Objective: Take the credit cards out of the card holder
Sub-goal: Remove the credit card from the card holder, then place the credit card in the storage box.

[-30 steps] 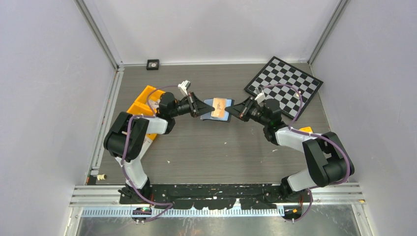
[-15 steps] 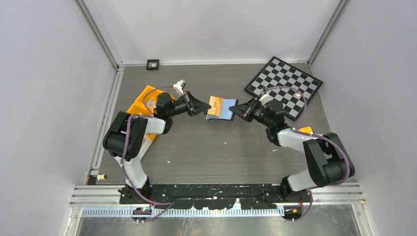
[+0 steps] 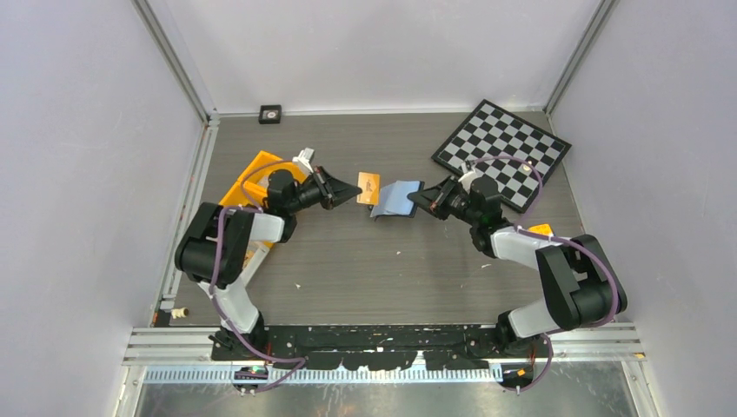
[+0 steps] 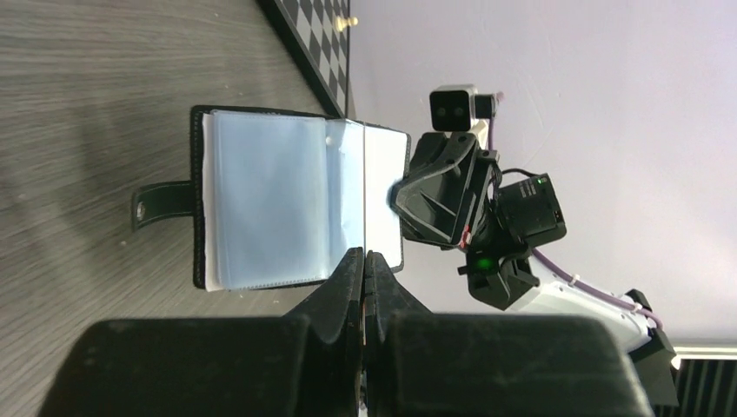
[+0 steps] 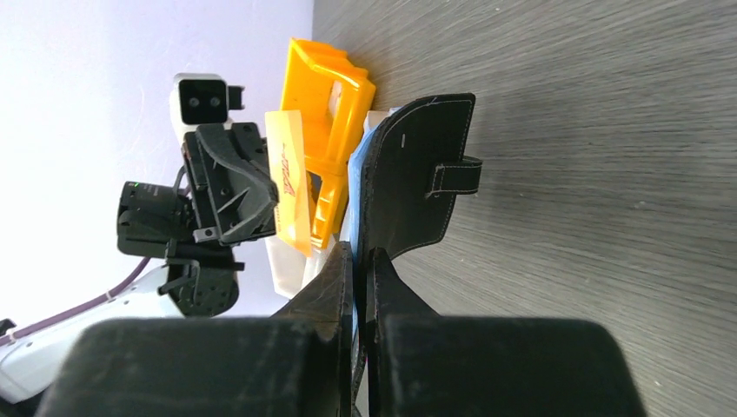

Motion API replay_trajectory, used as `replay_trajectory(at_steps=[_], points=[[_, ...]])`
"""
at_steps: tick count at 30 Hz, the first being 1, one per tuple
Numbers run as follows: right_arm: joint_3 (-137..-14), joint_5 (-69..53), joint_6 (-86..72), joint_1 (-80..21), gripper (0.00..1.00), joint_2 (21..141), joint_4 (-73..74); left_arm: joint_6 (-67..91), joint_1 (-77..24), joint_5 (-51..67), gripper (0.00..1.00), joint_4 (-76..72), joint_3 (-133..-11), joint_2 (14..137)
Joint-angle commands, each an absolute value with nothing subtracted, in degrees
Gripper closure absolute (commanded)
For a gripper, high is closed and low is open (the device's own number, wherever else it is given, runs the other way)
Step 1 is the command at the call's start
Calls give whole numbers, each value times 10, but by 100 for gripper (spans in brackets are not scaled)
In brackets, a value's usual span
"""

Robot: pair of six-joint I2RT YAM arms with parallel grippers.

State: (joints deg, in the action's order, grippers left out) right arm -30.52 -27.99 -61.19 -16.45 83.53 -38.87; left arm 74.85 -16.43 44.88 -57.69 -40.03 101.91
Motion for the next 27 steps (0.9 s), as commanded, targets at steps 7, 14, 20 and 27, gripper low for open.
replay_trajectory(at_steps=[7,14,20,27], points=[[-327,-256,-582,-160,100,810,-364,630,-128,360,100,-398,-370,877],[-325,-251,-573,-160,100,796,-352,606,-71,190,100,-216,-326,731],[-325,-253,-574,-161,99,800,-354,597,-66,-101,100,152,-414,620],[-322,-257,-582,-160,99,801,-365,646,-67,-323,100,415,-518,579]])
